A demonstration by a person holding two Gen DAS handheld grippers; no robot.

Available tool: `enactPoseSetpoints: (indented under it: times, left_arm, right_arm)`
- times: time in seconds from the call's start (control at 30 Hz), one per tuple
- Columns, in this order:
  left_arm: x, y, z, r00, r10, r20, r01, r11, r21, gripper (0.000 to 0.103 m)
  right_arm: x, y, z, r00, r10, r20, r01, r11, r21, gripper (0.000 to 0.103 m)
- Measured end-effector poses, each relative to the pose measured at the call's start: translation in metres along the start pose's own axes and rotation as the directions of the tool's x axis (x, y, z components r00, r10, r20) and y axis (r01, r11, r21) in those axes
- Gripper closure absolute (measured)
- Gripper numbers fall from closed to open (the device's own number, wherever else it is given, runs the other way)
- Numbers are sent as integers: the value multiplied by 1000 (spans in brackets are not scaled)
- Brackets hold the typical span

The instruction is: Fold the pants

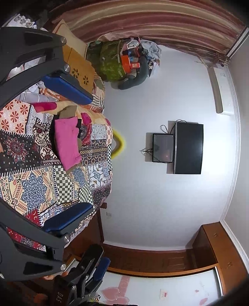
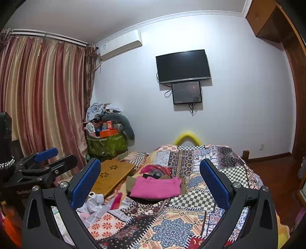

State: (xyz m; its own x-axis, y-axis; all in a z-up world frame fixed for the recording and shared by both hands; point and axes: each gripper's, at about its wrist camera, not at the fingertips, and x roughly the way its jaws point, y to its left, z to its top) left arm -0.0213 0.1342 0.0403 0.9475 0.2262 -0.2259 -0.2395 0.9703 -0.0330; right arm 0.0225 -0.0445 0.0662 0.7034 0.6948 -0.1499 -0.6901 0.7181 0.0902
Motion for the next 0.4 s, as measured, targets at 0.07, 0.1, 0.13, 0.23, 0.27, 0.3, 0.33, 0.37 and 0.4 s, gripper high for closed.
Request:
enactPoseSetpoints:
  times: [0.07,0.1,0.13,0.23,0.27,0.3,0.33,0.37,0.4]
  left_arm:
    - [0,1,0,1000,-5,-3,5,1000,-5,0]
    - [0,2,0,1000,-6,-3,6,1000,-7,0]
    - [1,2,0,1000,-5,-3,5,1000,-8,0]
    - [3,3,1,1000,-11,-12,11,1000,-6,0]
    - [4,3,0,1000,-21,-20,20,1000,-6,0]
    - [5,3,0,999,-26,-24,26,1000,-7,0]
    - [5,3,0,999,-26,-25,26,1000,-7,0]
    - [6,4,-1,999,-25,-27,25,1000,-6,0]
    - [8,4,-1,999,-23,-28,23,1000,-5,0]
  right_arm:
    - [0,0,0,1000,-2,-1,2,1000,0,0]
    - [0,0,0,1000,-2,-2,2,1000,-1,0]
    - [0,0,0,1000,-2,-3,2,1000,0,0]
    - [2,-1,-1,1000,-3,-7,3,1000,0,0]
    - [2,-1,-1,1000,-3,-10,3,1000,0,0]
    - [3,-2,-1,1000,-4,-12,4,1000,0,0]
    - [4,-2,-1,1000,-5,-14,5,1000,1,0]
    - [4,-2,-2,1000,-5,-15,5,1000,1,0]
    - [5,-3,-2,1000,-5,-16,5,1000,2,0]
